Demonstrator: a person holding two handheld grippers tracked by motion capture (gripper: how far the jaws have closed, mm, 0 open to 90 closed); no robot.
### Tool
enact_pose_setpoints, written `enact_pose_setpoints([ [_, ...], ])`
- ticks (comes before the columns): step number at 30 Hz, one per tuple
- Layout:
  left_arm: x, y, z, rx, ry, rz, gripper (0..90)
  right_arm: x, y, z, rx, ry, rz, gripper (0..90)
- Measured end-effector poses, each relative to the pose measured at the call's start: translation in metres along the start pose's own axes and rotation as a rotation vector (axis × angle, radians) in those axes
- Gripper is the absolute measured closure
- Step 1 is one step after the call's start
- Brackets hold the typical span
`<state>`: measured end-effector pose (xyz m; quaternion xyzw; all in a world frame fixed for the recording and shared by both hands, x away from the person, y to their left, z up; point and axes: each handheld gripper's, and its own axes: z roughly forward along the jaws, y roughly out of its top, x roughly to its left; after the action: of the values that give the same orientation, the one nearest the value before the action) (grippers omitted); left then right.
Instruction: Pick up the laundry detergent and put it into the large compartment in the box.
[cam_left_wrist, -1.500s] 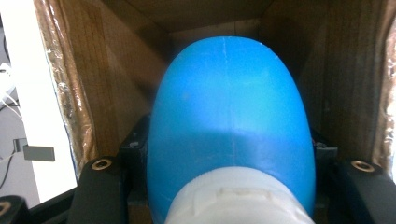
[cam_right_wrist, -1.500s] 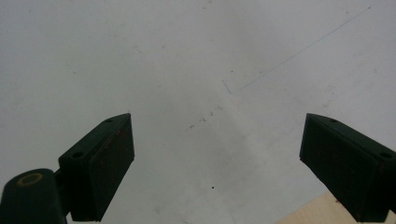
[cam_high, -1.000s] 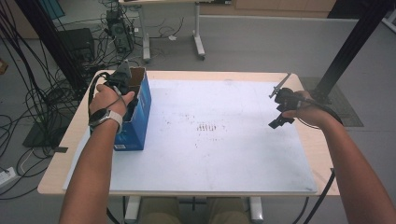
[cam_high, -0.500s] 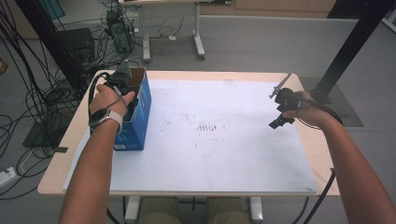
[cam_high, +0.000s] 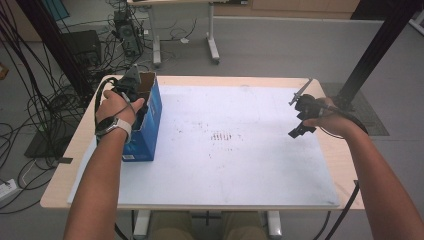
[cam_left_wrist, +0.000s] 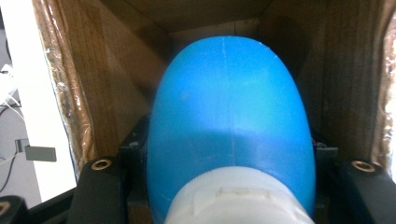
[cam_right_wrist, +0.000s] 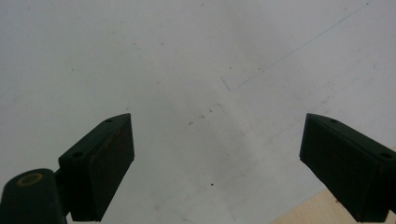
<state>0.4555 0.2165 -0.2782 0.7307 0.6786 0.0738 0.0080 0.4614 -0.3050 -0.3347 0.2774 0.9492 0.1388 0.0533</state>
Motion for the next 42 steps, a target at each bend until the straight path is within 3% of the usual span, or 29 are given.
enact_pose_setpoints([
  [30, -0.0002, -0.0004, -0.0001, -0.014, 0.001, 0.01, 37.6, 0.0005, -0.0025, 0.0014, -0.001, 0.002, 0.008, 9.7],
  [42, 0.0009, -0.002, -0.001, -0.022, 0.0, 0.009, 29.6, 0.0015, -0.0028, 0.0019, -0.002, 0.005, 0.009, 9.8],
])
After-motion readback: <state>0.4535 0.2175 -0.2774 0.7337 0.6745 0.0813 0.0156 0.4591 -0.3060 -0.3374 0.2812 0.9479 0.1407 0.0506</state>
